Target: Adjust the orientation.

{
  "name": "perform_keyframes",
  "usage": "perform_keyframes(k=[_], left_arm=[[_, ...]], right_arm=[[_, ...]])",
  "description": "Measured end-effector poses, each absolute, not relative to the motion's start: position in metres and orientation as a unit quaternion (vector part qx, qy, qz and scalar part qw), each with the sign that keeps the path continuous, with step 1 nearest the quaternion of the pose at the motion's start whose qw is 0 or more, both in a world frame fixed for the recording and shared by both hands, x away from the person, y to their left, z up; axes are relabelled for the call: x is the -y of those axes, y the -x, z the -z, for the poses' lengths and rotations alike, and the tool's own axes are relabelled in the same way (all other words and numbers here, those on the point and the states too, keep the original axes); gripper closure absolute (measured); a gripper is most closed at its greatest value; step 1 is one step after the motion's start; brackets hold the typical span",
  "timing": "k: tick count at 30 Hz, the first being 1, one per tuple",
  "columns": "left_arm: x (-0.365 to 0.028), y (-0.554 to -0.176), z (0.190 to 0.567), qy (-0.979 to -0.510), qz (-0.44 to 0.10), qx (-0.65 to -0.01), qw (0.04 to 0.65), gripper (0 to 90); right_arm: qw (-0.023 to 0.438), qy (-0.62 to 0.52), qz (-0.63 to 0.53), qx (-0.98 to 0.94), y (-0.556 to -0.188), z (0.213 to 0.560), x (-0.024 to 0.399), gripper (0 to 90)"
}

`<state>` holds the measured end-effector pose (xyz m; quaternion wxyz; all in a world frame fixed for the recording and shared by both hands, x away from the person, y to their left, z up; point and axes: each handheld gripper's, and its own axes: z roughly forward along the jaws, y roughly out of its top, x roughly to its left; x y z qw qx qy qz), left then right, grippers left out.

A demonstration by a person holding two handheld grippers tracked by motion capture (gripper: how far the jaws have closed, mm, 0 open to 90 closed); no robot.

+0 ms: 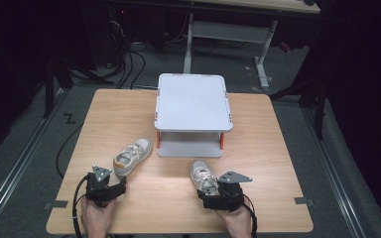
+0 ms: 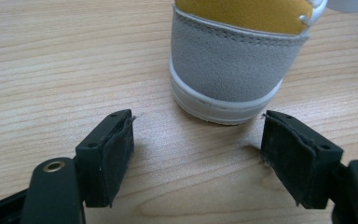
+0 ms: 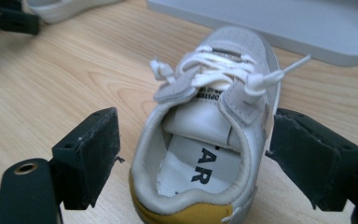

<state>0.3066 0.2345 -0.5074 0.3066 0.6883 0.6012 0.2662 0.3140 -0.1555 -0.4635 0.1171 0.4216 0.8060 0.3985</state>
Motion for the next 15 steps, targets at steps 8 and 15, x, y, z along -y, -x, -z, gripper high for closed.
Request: perform_keyframes(k=[8,15], left_arm=[[-0.235,-0.307,0.507,-0.689,-0.265,-0.601,0.307,25.1],[-0.234,-0.307,0.507,-0.690,-0.265,-0.600,0.307,24.9]], right_arm=[[0.119,-0.430,-0.437,-0.781,-0.324,0.457,0.188,19.3],[0.150,-0.437,-0.437,-0.772,-0.340,0.460,0.216,24.4]])
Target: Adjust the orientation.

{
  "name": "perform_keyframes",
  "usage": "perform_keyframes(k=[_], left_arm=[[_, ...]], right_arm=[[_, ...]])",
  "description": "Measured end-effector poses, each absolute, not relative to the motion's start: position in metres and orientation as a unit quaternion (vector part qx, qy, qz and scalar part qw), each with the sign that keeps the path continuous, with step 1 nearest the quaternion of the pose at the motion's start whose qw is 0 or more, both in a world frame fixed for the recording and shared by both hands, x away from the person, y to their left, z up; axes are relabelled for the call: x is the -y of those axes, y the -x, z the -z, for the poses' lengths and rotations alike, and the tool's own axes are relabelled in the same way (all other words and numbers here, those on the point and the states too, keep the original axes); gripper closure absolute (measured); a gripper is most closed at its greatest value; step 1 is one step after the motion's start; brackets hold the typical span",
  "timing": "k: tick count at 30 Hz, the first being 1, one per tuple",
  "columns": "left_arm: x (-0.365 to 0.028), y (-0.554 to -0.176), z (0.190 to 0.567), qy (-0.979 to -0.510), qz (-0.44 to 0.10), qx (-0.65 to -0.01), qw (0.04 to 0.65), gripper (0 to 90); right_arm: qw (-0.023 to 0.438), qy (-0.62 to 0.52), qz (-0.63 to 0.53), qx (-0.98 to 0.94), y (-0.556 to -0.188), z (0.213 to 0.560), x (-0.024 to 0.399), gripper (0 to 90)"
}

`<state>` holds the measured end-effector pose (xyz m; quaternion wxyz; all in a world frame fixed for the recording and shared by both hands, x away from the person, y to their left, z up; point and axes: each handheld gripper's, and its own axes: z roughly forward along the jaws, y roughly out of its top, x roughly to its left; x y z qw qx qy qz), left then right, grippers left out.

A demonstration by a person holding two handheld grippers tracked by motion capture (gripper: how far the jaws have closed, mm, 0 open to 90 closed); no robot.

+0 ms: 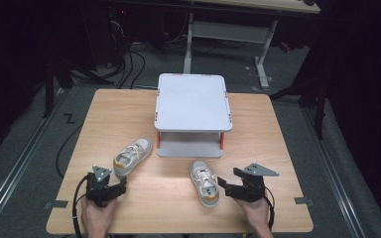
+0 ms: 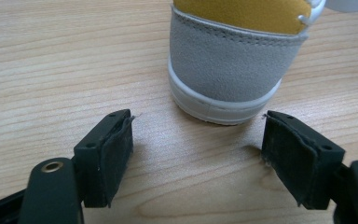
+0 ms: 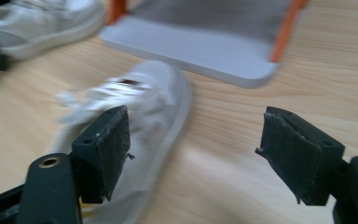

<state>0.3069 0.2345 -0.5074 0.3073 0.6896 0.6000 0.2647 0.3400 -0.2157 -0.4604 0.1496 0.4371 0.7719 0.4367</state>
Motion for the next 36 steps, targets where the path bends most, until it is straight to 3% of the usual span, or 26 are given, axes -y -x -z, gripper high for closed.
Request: perform_keyframes(k=[13,19,22,29,36], left_arm=[[-0.234,-0.308,0.508,-0.693,-0.261,-0.597,0.308,22.5],[-0.234,-0.309,0.508,-0.700,-0.255,-0.591,0.309,19.0],[-0.235,-0.310,0.508,-0.706,-0.248,-0.585,0.312,14.8],[-0.240,-0.312,0.502,-0.719,-0.213,-0.580,0.318,15.5],[-0.239,-0.313,0.482,-0.724,-0.223,-0.559,0.337,14.2]], right_arm=[[0.236,-0.495,-0.340,-0.764,-0.374,0.482,0.257,29.4],[0.255,-0.518,-0.307,-0.757,-0.383,0.489,0.278,29.9],[0.251,-0.526,-0.288,-0.760,-0.384,0.497,0.283,29.4],[0.239,-0.532,-0.316,-0.748,-0.382,0.502,0.295,28.5],[0.238,-0.531,-0.316,-0.749,-0.382,0.501,0.294,28.6]])
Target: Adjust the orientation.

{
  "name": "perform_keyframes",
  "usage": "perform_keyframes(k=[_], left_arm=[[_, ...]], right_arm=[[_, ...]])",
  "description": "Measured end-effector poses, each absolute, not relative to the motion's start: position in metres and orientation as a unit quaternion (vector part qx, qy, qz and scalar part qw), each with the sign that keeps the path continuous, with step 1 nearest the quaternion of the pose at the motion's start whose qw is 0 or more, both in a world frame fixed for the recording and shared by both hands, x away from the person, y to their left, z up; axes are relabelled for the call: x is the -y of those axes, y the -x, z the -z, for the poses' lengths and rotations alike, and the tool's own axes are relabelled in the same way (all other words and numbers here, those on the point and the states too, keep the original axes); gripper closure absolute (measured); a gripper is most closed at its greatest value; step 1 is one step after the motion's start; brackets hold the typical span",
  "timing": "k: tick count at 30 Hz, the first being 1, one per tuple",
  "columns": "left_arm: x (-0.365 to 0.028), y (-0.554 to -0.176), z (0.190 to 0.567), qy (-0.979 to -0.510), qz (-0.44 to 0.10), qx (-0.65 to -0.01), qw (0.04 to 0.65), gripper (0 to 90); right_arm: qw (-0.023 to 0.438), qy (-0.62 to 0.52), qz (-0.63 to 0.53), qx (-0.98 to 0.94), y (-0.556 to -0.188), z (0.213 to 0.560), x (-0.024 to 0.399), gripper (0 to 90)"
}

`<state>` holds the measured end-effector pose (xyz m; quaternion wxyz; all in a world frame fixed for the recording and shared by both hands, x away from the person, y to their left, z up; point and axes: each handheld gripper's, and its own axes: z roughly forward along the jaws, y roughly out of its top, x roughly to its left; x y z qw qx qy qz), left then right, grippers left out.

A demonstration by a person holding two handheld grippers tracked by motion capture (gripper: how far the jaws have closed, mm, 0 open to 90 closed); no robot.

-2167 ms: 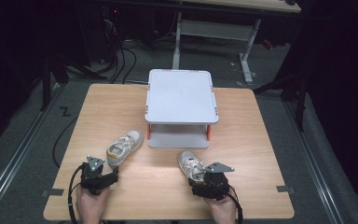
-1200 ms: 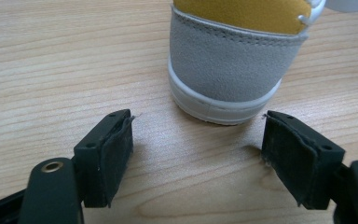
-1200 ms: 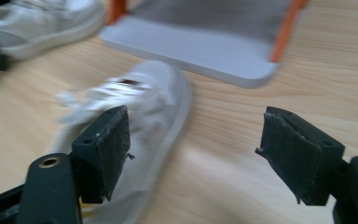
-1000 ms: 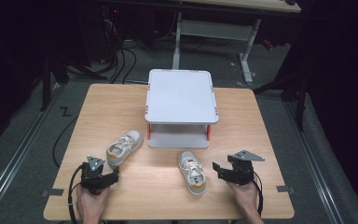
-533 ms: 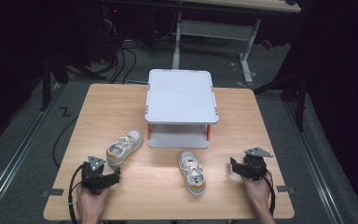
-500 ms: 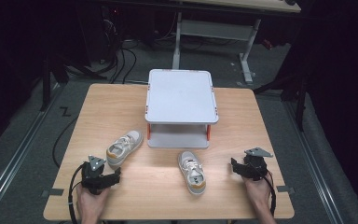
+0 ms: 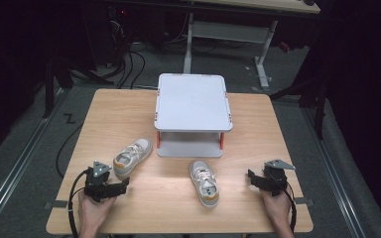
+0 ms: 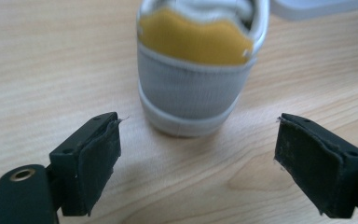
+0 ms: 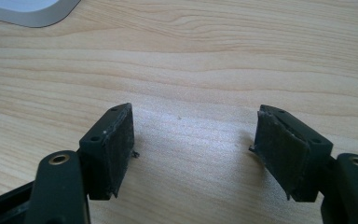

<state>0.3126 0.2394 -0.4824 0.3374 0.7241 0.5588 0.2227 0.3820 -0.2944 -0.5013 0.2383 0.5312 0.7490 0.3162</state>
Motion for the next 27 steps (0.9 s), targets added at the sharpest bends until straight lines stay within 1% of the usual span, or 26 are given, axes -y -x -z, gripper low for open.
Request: perform_keyframes(k=[4,9,14,15,16,17,18,25,27], left_arm=[[-0.239,-0.316,0.469,-0.728,-0.225,-0.547,0.347,10.9],[-0.240,-0.329,0.455,-0.737,-0.213,-0.537,0.352,7.3],[-0.237,-0.348,0.451,-0.745,-0.199,-0.535,0.345,8.3],[-0.237,-0.353,0.452,-0.747,-0.185,-0.537,0.345,10.7],[-0.237,-0.357,0.453,-0.748,-0.174,-0.542,0.341,16.4],[-0.237,-0.362,0.455,-0.753,-0.164,-0.542,0.335,16.8],[-0.237,-0.365,0.456,-0.757,-0.155,-0.542,0.331,14.9],[-0.232,-0.373,0.461,-0.760,-0.170,-0.540,0.319,19.0],[-0.232,-0.373,0.462,-0.760,-0.181,-0.539,0.314,23.4]], right_arm=[[0.239,-0.531,-0.316,-0.749,-0.382,0.501,0.294,28.6],[0.239,-0.530,-0.316,-0.750,-0.382,0.501,0.294,28.6],[0.238,-0.530,-0.316,-0.750,-0.382,0.501,0.294,28.6],[0.238,-0.530,-0.317,-0.750,-0.382,0.501,0.294,28.6],[0.237,-0.530,-0.317,-0.750,-0.381,0.501,0.294,28.6],[0.238,-0.530,-0.316,-0.750,-0.381,0.501,0.294,28.6],[0.238,-0.531,-0.316,-0.749,-0.381,0.501,0.294,28.6],[0.238,-0.528,-0.317,-0.751,-0.381,0.501,0.294,28.6],[0.238,-0.528,-0.317,-0.751,-0.381,0.501,0.294,28.6]])
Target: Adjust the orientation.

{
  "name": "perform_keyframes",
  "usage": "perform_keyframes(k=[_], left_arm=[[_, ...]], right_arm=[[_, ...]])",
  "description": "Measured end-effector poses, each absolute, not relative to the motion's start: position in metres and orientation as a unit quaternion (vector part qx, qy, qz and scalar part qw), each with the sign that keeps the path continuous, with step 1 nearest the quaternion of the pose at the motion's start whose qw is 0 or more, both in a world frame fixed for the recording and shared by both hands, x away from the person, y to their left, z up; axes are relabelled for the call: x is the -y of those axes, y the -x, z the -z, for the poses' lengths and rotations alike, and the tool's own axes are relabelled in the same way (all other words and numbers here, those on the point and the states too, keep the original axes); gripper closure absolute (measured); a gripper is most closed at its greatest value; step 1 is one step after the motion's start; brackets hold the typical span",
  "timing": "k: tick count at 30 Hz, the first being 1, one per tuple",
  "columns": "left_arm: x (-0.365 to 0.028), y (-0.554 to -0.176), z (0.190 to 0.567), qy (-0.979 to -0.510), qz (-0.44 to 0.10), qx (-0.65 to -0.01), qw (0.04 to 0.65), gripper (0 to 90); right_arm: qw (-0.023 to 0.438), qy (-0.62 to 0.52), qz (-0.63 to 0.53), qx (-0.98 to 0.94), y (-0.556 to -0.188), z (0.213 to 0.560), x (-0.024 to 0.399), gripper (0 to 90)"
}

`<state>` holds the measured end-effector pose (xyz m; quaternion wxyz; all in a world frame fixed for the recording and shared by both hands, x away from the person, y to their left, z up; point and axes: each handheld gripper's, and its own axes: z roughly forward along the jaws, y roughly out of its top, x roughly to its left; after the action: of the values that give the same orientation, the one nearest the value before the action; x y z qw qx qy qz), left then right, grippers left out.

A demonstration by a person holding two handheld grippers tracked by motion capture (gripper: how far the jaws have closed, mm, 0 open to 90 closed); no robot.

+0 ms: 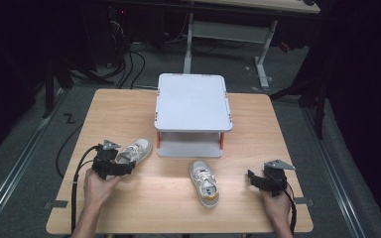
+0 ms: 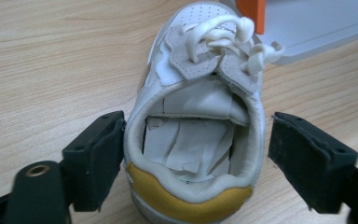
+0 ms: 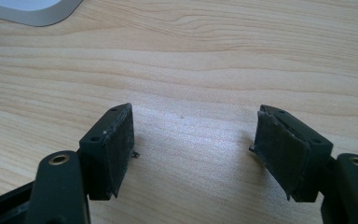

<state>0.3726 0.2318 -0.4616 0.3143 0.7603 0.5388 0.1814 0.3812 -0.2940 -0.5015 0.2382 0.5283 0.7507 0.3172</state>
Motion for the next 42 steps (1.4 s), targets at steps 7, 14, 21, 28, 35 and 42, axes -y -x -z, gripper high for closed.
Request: perform_keyframes(k=[7,14,21,28,35,42], left_arm=[[-0.228,-0.369,0.460,-0.762,-0.194,-0.536,0.307,30.6],[-0.220,-0.351,0.457,-0.759,-0.206,-0.532,0.312,34.5],[-0.204,-0.327,0.456,-0.769,-0.203,-0.518,0.315,35.7],[-0.177,-0.314,0.455,-0.780,-0.186,-0.503,0.324,35.5],[-0.150,-0.314,0.453,-0.786,-0.185,-0.494,0.322,35.1],[-0.123,-0.311,0.451,-0.785,-0.191,-0.499,0.314,34.2]], right_arm=[[0.239,-0.528,-0.317,-0.751,-0.381,0.501,0.294,28.6],[0.238,-0.529,-0.317,-0.751,-0.381,0.501,0.294,28.6],[0.238,-0.528,-0.317,-0.751,-0.381,0.501,0.294,28.6],[0.238,-0.529,-0.317,-0.750,-0.381,0.501,0.294,28.6],[0.238,-0.529,-0.317,-0.750,-0.381,0.501,0.294,28.6],[0.238,-0.530,-0.317,-0.750,-0.381,0.501,0.294,28.5]])
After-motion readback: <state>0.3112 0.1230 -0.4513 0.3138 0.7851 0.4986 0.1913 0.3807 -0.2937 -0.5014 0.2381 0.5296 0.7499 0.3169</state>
